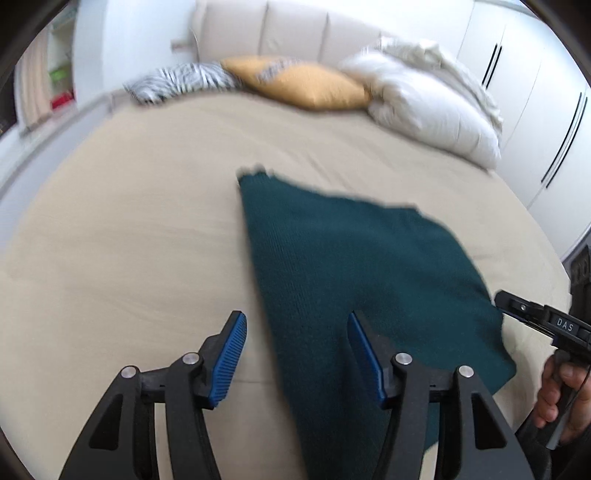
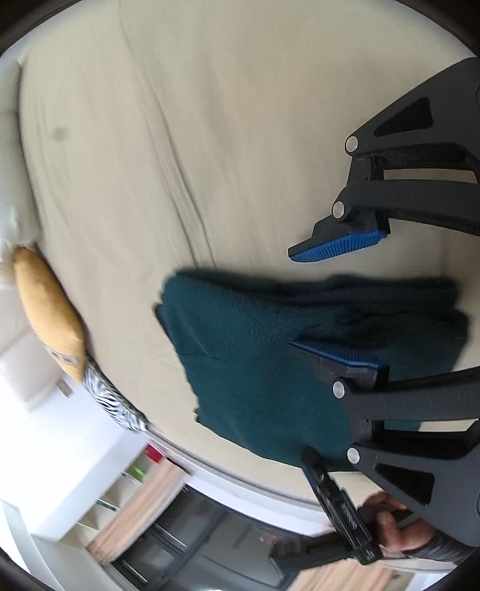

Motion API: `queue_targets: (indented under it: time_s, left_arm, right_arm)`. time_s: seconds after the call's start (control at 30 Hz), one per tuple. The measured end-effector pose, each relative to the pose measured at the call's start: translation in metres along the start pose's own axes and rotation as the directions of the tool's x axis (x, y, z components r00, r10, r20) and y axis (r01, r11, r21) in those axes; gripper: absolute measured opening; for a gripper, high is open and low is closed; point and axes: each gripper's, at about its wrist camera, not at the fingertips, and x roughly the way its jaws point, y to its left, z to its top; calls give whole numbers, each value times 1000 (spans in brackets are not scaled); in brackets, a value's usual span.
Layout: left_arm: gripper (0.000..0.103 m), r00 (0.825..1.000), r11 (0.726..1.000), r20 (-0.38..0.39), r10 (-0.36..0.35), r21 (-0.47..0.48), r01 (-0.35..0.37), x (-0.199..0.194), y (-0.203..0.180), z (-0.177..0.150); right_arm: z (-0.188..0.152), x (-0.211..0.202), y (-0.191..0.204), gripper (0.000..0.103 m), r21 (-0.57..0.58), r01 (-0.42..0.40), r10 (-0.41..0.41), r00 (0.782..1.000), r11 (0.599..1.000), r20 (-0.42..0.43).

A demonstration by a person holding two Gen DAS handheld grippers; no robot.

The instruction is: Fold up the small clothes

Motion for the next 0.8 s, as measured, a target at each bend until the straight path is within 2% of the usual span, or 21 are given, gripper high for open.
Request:
queue_targets:
  time_s: [0.07,0.1,0.13,0.17,0.2,0.23,0.3,0.33,0.4,0.43,0.47,0.5,0.53,0.57,0.63,0.7,0.8]
  left_arm:
    - [70,996,999,79,40,1,-40,-24,-4,0]
    - [79,989,998,128,69,1,-70,-37,-8,1]
    - [91,972,994,209,107,4,-111,-57,-15,-1]
    - [96,956,991,262,129,4,-135,-69,-19,-1]
    - [103,933,987,327,149,4,-159,-85,-26,-3]
    - [103,900,983,406,161,13,-182,-104,-35,-6]
    - [103,862,975,474,180,27,-219,-126,-46,-11]
    - [103,835,966,507,211,24,-259,-139,-55,-10]
    - [103,801,956,550,238,13,-293,-160,-62,-9]
    - [103,790,956,565,237,10,-294,-168,-65,-7]
    - [103,779,958,583,230,6,-287,-178,-68,-5]
    - [103,773,961,595,220,2,-275,-185,-70,-4]
    - [103,766,965,605,216,-16,-260,-193,-71,-6]
    - [103,771,967,598,220,-31,-252,-196,-72,-5]
    - [103,798,973,566,206,-32,-228,-193,-71,-2]
    - [103,815,969,534,225,-37,-243,-182,-69,-5]
    - [103,868,963,424,258,-41,-266,-149,-59,-16]
  right_arm:
    - [-1,-22,5,42,-21,64,-63,997,998,46]
    - [-2,-34,10,42,-41,85,-82,994,996,75]
    - [-1,-46,14,42,-62,105,-98,989,993,106]
    - [-1,-58,23,42,-90,135,-121,982,987,146]
    - [0,-72,31,43,-117,156,-133,974,981,185]
    - [-2,-90,34,45,-142,175,-140,963,974,228]
    - [-3,-116,55,64,-186,222,-152,932,957,329]
    - [-5,-130,67,70,-203,248,-152,906,947,395]
    - [-8,-157,85,92,-220,281,-142,858,934,494]
    - [-12,-170,94,98,-216,308,-144,820,927,554]
    - [-16,-184,104,103,-207,344,-150,771,916,619]
    - [-19,-196,111,103,-201,367,-150,734,908,662]
    - [-20,-208,118,103,-207,373,-138,715,905,685]
    - [-20,-217,124,103,-227,366,-116,715,903,690]
    - [-17,-229,134,103,-264,341,-79,732,902,677]
    - [-17,-234,139,103,-286,341,-76,751,896,655]
    - [-20,-226,143,103,-295,356,-109,782,887,613]
